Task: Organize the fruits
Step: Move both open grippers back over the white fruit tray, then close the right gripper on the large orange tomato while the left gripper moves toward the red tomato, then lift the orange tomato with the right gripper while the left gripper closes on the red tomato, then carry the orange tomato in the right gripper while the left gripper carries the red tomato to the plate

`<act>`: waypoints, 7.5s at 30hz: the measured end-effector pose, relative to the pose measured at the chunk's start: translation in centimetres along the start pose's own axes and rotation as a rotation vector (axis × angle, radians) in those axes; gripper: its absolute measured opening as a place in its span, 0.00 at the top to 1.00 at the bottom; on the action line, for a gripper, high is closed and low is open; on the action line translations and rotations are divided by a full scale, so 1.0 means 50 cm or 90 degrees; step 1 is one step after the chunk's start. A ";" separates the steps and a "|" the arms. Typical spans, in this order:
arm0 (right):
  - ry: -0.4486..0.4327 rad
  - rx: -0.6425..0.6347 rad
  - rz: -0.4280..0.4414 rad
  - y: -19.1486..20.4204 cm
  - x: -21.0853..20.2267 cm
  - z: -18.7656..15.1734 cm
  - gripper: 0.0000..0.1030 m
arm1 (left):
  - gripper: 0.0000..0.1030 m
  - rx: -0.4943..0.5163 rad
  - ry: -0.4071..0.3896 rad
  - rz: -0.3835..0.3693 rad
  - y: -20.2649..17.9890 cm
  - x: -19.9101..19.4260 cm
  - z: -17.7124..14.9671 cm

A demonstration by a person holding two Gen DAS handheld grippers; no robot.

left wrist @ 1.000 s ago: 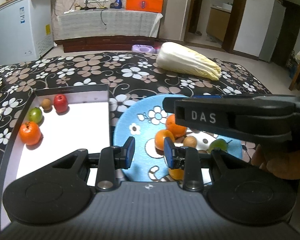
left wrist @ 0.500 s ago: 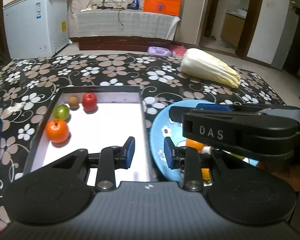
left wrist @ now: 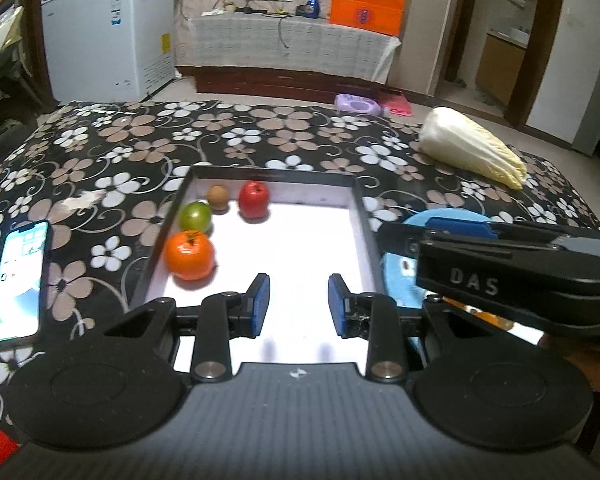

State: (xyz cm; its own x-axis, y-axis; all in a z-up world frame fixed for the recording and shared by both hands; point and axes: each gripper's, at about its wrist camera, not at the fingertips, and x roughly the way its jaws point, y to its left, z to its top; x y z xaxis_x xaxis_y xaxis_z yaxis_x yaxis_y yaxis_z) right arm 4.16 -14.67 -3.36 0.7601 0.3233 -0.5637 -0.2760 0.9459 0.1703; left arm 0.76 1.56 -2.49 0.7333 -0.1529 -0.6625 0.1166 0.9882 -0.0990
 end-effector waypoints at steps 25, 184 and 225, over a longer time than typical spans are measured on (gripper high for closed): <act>0.050 -0.031 0.175 0.124 0.085 0.023 0.58 | 0.64 -0.038 0.045 0.063 0.132 -0.004 -0.014; -0.025 0.040 0.015 -0.053 -0.100 -0.014 0.58 | 0.71 0.041 -0.001 0.013 -0.065 0.015 -0.008; -0.032 0.058 -0.019 -0.104 -0.123 -0.015 0.58 | 0.74 0.067 -0.026 -0.054 -0.138 0.013 -0.008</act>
State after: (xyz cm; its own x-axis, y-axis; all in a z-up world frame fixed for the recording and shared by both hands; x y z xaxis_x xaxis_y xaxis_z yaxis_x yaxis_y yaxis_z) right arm 0.49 -21.58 -1.37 0.7968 0.2930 -0.5284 -0.1996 0.9531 0.2274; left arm 0.16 -5.36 -2.53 0.7440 -0.2381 -0.6243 0.2476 0.9661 -0.0734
